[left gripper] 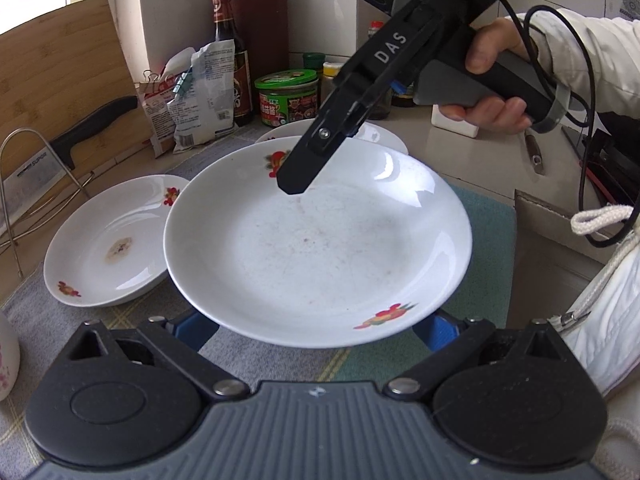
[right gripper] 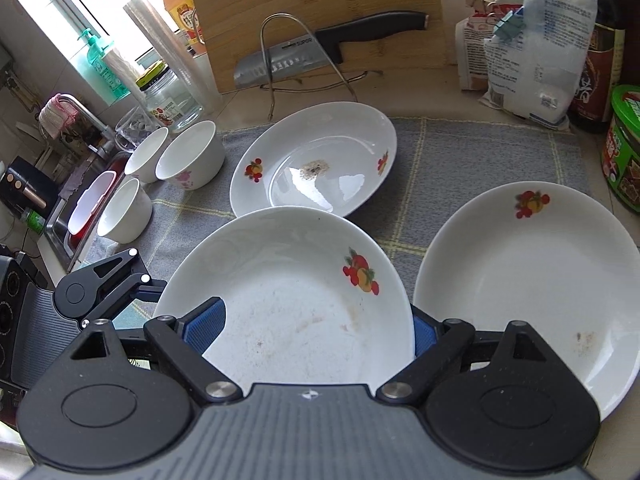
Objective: Organize plates and bowls
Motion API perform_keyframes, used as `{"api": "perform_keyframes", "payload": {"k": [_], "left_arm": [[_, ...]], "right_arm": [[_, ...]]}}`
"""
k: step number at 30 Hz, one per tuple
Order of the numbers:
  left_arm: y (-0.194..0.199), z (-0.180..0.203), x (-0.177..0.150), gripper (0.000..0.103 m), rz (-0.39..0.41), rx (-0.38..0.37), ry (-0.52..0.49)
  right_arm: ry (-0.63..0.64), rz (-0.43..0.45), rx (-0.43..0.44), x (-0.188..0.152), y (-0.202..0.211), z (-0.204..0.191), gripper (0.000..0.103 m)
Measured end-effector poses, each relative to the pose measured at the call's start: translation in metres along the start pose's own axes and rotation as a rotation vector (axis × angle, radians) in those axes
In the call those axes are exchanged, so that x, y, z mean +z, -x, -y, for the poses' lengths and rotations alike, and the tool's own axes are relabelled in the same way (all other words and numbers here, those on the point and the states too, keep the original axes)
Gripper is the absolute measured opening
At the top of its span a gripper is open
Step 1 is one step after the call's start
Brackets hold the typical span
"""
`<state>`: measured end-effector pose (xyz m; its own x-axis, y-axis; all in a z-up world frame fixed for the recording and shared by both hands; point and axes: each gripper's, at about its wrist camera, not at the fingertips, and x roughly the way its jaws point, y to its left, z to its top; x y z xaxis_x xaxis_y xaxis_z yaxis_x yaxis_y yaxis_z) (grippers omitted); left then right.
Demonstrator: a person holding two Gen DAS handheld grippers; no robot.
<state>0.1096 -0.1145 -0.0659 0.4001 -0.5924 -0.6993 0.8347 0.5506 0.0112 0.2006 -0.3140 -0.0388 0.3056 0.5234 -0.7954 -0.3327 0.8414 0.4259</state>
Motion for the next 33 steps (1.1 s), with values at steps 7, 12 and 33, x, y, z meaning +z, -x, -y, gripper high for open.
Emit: {"api": "perform_keyframes", "payload": {"k": [7, 12, 33], "left_arm": [[-0.022, 0.011, 0.022, 0.101, -0.009, -0.021, -0.011], [-0.038, 0.017, 0.035, 0.101, -0.010, -0.032, -0.018], [-0.088, 0.024, 0.068, 0.101, -0.051, -0.040, -0.020]], "right_arm": [[-0.033, 0.011, -0.013, -0.002, 0.014, 0.030, 0.095], [-0.044, 0.015, -0.022, -0.004, 0.024, 0.050, 0.095], [-0.075, 0.024, -0.020, -0.001, 0.033, 0.111, 0.095]]}}
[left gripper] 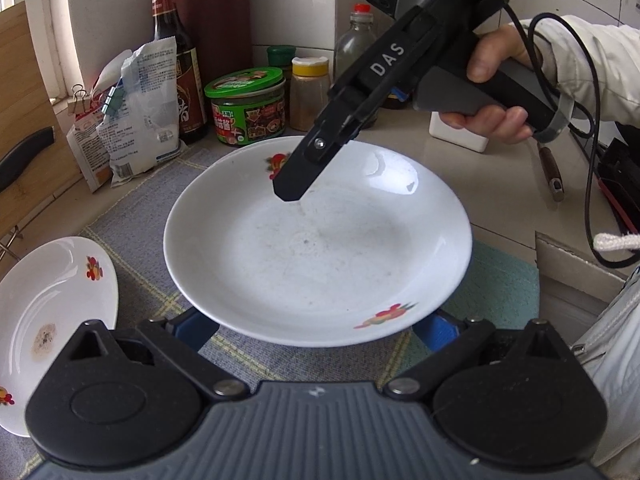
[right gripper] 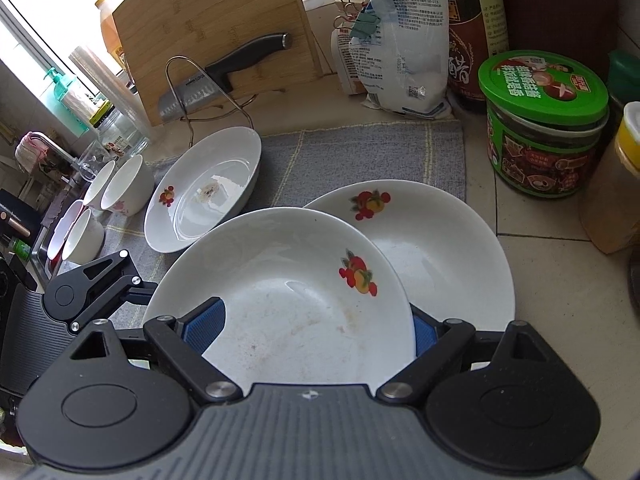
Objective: Organize plates and bowls
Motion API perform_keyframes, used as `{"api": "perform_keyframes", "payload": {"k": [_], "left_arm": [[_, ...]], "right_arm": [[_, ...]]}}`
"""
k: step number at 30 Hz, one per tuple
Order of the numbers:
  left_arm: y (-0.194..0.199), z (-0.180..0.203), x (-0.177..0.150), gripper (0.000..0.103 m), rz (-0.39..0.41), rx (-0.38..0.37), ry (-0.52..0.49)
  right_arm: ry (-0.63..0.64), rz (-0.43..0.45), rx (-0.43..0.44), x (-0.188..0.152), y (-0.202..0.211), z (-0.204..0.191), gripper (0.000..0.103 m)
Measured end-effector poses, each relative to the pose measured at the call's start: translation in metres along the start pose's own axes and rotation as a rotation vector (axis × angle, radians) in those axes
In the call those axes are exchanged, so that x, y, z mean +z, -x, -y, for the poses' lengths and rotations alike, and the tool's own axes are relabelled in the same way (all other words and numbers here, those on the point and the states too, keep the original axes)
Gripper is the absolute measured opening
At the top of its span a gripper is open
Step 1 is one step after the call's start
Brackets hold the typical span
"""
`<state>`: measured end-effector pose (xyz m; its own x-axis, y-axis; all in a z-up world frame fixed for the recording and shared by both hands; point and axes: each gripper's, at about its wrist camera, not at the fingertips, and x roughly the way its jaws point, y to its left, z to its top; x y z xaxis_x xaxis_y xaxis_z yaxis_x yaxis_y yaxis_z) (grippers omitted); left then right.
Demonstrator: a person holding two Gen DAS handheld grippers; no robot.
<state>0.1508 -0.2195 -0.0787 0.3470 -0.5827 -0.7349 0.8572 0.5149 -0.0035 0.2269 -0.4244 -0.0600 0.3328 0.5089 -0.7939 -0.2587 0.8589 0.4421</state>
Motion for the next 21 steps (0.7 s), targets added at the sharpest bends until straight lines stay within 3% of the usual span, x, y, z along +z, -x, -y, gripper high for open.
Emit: {"api": "perform_keyframes", "payload": {"k": [21], "left_arm": [[-0.023, -0.011, 0.016, 0.101, -0.016, -0.002, 0.018]], "right_arm": [[-0.021, -0.008, -0.001, 0.008, -0.006, 0.027, 0.095]]}}
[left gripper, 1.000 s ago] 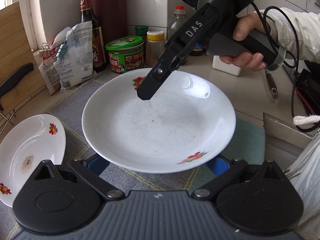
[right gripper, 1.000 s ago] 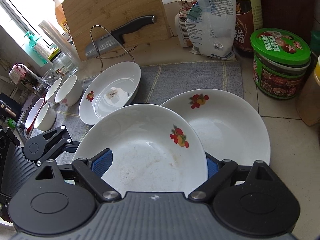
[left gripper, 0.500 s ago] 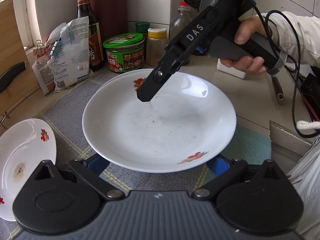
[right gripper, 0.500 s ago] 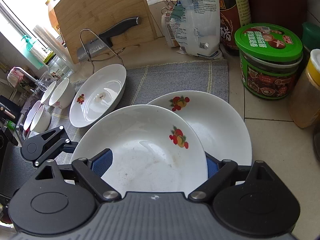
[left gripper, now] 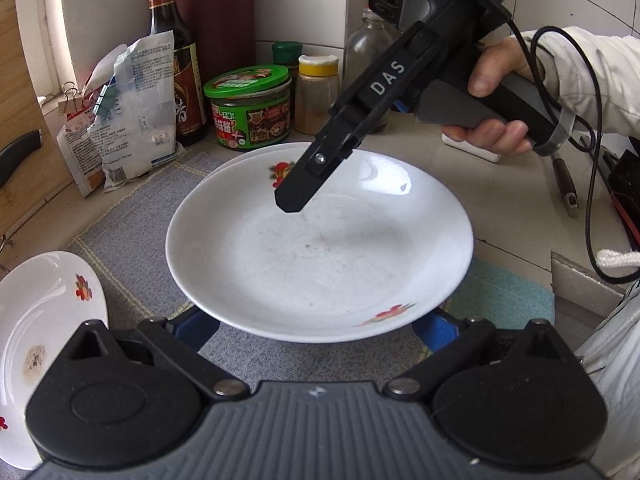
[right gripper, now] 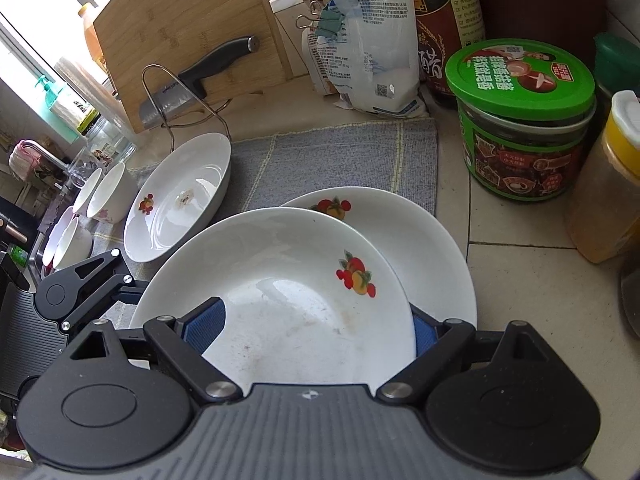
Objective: Organize plates and bowls
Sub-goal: 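Lower the flower-print plate onto the plate by the wall with both grippers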
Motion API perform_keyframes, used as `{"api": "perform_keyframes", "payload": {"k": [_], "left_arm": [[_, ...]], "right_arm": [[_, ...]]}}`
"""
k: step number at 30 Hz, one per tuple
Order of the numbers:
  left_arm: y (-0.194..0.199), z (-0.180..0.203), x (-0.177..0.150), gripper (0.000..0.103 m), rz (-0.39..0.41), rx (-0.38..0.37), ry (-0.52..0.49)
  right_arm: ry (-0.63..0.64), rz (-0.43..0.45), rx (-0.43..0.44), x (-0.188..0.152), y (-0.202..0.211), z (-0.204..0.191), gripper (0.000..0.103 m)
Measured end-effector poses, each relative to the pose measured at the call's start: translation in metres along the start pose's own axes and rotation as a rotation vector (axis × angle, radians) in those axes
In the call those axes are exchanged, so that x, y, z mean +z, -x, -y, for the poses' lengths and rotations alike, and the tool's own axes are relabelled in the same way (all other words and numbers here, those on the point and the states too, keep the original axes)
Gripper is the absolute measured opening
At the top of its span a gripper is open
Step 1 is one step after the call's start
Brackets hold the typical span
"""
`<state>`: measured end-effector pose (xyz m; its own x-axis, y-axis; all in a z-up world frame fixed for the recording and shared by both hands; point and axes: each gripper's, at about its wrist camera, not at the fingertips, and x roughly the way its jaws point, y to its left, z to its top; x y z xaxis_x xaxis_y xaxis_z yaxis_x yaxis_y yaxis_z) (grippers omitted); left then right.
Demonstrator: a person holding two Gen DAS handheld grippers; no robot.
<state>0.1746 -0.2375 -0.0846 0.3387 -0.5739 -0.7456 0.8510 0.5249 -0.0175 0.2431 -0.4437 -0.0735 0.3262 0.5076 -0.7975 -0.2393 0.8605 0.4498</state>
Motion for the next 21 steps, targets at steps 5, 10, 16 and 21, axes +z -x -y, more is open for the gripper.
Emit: {"api": "perform_keyframes", "payload": {"k": [5, 10, 16, 21], "left_arm": [[-0.005, -0.004, -0.001, 0.101, -0.006, -0.006, 0.000], [-0.008, -0.007, 0.000, 0.101, -0.013, -0.009, -0.003], [-0.011, -0.010, 0.000, 0.101, -0.021, -0.014, -0.002], [-0.014, -0.012, 0.000, 0.101, -0.032, -0.019, 0.005]], "right_arm": [[-0.007, 0.000, -0.004, 0.002, -0.001, 0.004, 0.095], [-0.009, -0.001, -0.008, 0.003, -0.002, 0.006, 0.095], [-0.010, -0.004, -0.016, 0.004, -0.004, 0.007, 0.095], [-0.010, -0.007, -0.023, 0.005, -0.005, 0.008, 0.095]]}}
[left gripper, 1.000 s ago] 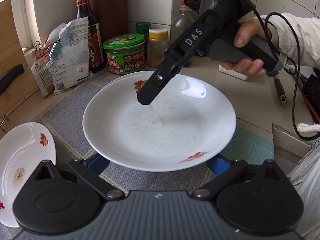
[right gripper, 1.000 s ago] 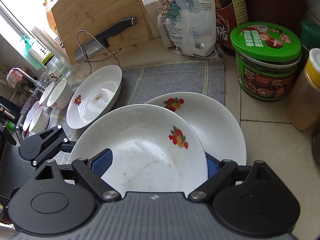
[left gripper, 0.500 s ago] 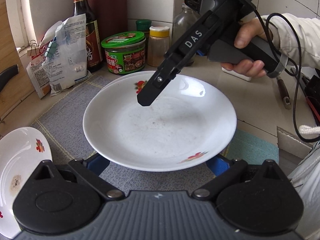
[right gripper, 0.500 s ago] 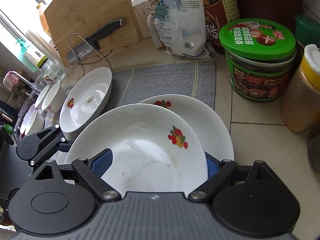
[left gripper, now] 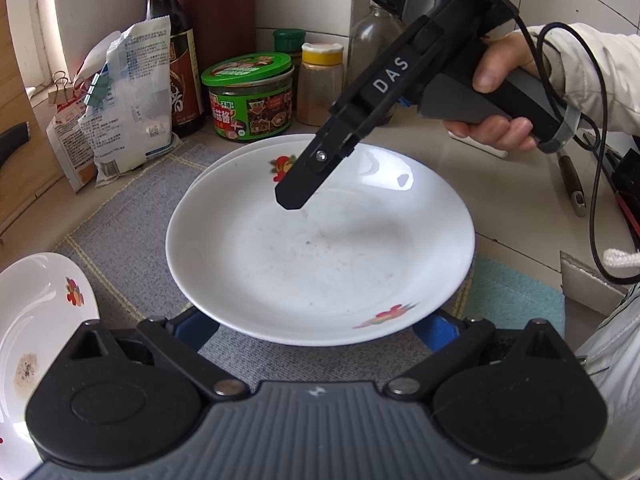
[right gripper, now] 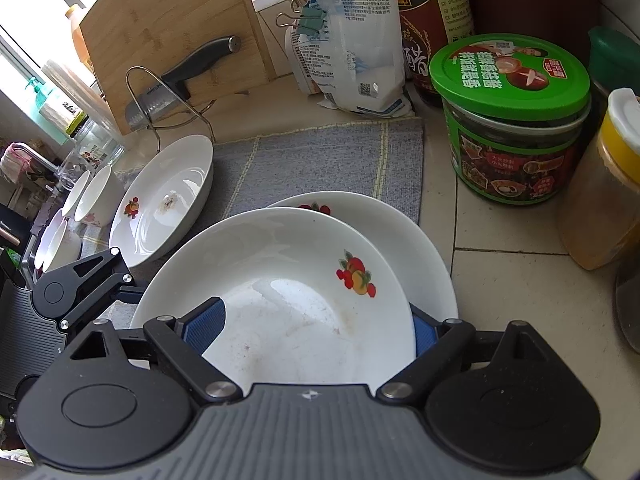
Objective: Organize plates and bowls
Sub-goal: 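Lower the flower-print plate onto the plate by the wall with both grippers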
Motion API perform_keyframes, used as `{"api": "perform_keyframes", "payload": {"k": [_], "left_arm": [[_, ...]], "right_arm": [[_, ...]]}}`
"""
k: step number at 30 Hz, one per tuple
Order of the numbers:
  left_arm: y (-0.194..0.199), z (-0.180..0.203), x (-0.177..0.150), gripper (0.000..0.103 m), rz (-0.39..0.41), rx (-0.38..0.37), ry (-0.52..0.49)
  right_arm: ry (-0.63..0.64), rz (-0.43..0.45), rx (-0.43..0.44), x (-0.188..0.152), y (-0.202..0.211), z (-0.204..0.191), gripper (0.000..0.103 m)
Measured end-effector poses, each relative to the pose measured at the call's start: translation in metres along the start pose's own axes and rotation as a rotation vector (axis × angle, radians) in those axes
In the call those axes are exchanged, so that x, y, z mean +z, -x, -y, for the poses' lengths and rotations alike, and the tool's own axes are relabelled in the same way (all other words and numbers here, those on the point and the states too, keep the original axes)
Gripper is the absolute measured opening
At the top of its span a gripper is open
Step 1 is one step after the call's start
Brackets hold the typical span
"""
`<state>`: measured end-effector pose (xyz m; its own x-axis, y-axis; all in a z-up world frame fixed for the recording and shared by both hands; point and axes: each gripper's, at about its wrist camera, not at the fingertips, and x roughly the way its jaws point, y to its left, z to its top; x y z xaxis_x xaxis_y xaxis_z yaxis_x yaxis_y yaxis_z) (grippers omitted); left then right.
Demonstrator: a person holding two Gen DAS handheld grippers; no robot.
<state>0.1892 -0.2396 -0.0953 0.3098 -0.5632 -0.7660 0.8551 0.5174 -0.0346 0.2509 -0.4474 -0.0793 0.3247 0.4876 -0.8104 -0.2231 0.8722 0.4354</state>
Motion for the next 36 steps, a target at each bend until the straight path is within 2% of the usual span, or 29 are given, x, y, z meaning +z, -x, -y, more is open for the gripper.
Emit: {"api": "perform_keyframes", "payload": {"k": [27, 36], "left_arm": [[0.001, 0.002, 0.001, 0.100, -0.007, 0.025, -0.042], [0.001, -0.001, 0.000, 0.100, -0.009, 0.036, -0.031]], "right_arm": [[-0.019, 0.022, -0.028, -0.012, 0.018, 0.002, 0.095], [-0.059, 0.037, -0.023, -0.013, 0.025, 0.001, 0.102]]}}
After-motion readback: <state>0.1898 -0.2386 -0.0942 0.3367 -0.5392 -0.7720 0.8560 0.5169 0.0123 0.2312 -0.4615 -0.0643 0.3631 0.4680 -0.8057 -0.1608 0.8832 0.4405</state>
